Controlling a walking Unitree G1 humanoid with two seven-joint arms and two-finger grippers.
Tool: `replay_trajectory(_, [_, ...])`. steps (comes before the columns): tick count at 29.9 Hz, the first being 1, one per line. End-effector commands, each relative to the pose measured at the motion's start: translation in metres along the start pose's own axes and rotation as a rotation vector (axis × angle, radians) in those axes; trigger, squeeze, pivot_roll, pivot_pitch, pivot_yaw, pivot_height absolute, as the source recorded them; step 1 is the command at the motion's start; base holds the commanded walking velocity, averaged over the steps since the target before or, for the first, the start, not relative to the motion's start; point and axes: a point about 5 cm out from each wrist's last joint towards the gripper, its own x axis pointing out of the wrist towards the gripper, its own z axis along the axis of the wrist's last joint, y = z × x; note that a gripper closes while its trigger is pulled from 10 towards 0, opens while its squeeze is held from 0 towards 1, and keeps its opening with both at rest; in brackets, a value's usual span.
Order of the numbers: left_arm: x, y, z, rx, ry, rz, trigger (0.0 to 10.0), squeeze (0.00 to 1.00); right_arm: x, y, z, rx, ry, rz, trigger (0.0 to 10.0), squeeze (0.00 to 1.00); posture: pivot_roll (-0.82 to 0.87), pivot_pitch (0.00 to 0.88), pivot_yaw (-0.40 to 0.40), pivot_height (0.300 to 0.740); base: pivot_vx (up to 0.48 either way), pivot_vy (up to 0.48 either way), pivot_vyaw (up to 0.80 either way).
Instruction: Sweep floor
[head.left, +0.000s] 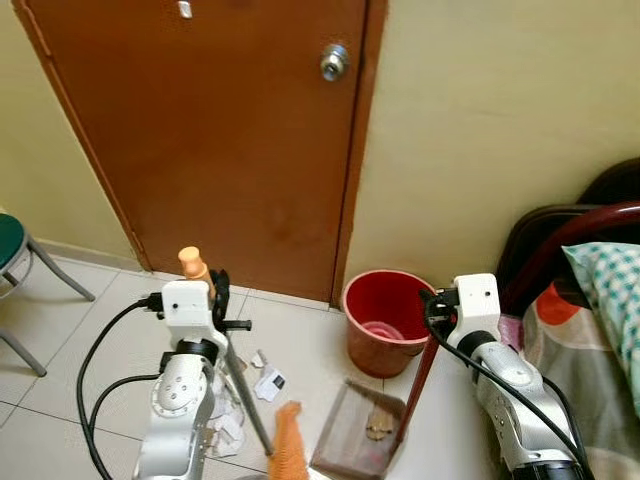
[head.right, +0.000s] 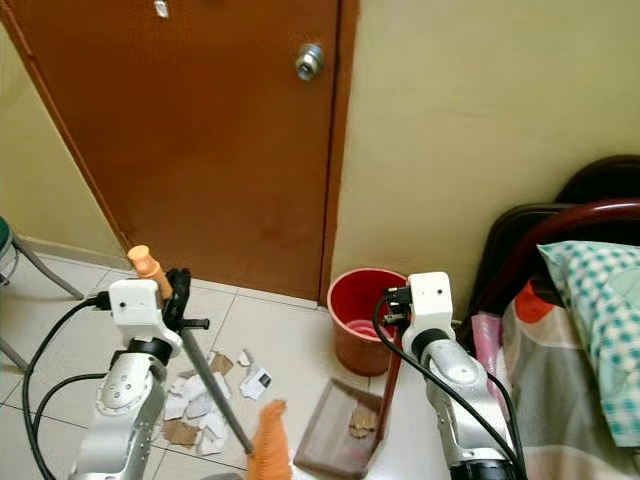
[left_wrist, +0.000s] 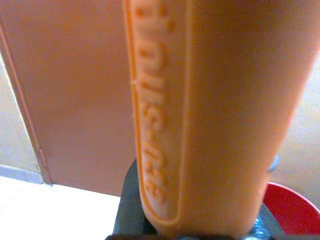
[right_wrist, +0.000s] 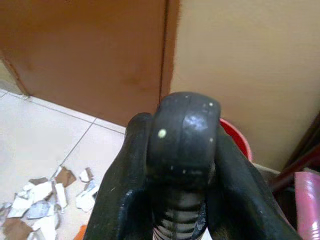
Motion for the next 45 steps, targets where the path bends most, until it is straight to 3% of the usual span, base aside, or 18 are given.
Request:
replay_trajectory(1, [0.001, 0.000, 0.000, 0.002, 0.005, -0.008, 10.0, 0.00, 0.002, -0.004, 0.010, -0.004, -0.049, -0.014, 10.0, 0.00, -0.03, 0.012, -0.010, 0.740, 0.000, 0.454, 0.00])
replay_trajectory(9, [0.004, 0.002, 0.002, 0.004, -0.003, -0.017, 10.0, 0.00, 0.007, -0.003, 0.015, -0.012, -0.066, -0.001, 10.0, 0.00, -0.03, 0.018, -0.011, 0.740, 0.000, 0.402, -0.74])
replay_trajectory(24, [0.003, -0.005, 0.015, 0.030, -0.065, -0.098, 10.0, 0.00, 0.009, -0.004, 0.019, 0.010, -0.109, -0.032, 10.0, 0.00, -0.01, 0.008, 0.007, 0.740, 0.000, 0.000, -0.62])
replay_trajectory(35, [0.001, -0.010, 0.021, 0.008, -0.086, -0.134, 10.0, 0.00, 0.011, -0.002, 0.019, 0.012, -0.117, -0.021, 10.0, 0.00, 0.00, 0.015, 0.012, 0.740, 0.381, 0.000, -0.64])
replay_trajectory(45, [-0.004, -0.013, 0.016, -0.001, -0.057, -0.102, 10.0, 0.00, 0.010, 0.001, 0.026, -0.014, -0.148, 0.052, 10.0, 0.00, 0.00, 0.024, 0.001, 0.740, 0.249, 0.000, 0.00])
